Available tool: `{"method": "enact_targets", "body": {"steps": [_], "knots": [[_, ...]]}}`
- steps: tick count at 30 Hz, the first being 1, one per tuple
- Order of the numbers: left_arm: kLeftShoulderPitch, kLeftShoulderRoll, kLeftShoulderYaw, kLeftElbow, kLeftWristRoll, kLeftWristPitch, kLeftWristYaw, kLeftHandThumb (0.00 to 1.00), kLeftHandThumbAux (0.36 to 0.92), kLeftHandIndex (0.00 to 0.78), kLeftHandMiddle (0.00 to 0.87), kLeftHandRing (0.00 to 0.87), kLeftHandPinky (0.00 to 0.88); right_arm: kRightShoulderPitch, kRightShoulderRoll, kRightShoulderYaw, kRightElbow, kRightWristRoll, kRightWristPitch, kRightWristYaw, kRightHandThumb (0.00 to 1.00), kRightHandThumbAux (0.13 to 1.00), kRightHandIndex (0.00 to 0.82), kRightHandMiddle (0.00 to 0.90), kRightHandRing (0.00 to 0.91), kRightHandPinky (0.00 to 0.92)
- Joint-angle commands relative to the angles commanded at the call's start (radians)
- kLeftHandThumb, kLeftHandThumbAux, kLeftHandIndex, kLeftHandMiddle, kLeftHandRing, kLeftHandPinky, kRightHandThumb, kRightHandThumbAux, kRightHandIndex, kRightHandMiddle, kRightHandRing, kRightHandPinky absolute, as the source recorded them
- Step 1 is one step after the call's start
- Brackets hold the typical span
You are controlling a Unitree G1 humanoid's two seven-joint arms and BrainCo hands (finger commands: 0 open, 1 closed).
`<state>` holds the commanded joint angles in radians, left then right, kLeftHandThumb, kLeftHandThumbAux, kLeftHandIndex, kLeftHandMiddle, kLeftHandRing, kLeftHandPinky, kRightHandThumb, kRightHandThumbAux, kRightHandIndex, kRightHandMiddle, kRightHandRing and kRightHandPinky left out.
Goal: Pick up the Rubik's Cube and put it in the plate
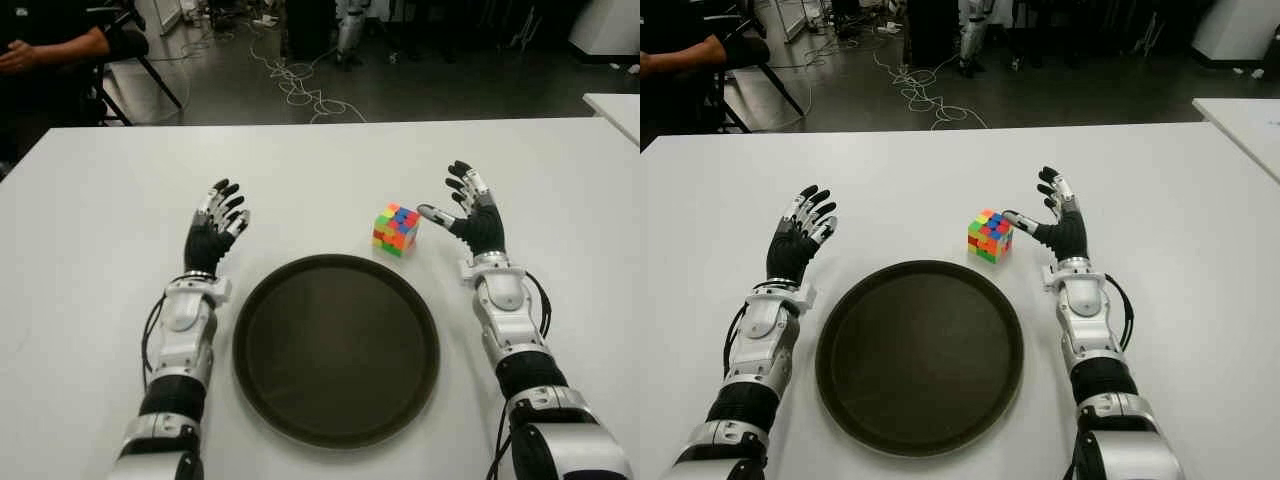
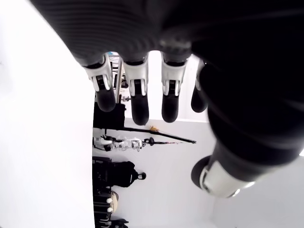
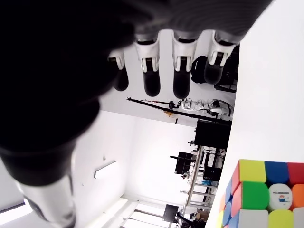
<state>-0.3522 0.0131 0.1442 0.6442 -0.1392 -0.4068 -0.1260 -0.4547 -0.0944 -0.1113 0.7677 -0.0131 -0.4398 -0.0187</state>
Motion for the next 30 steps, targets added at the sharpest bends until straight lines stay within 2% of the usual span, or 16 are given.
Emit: {"method": "enact_targets", "body": {"steps": [18, 30], "knots": [[0.01, -0.008, -0.005, -0.023, 0.008, 0.012, 0.02, 0.0, 0.771, 0.107, 0.144, 0.102, 0.062, 0.007, -0.002, -0.003, -0.014, 0.002, 0.017, 0.001, 0.0, 0.765, 0.09, 0.149, 0.126, 0.102], [0.005, -0.005, -0.006, -0.016, 0.014, -0.002, 0.026, 0.0, 0.781, 0.123, 0.155, 0.115, 0.08, -0.002, 0.0, -0.007, 0.002, 0.001, 0.005, -0.006, 0.0, 0.779, 0.101, 0.162, 0.139, 0.12]]}}
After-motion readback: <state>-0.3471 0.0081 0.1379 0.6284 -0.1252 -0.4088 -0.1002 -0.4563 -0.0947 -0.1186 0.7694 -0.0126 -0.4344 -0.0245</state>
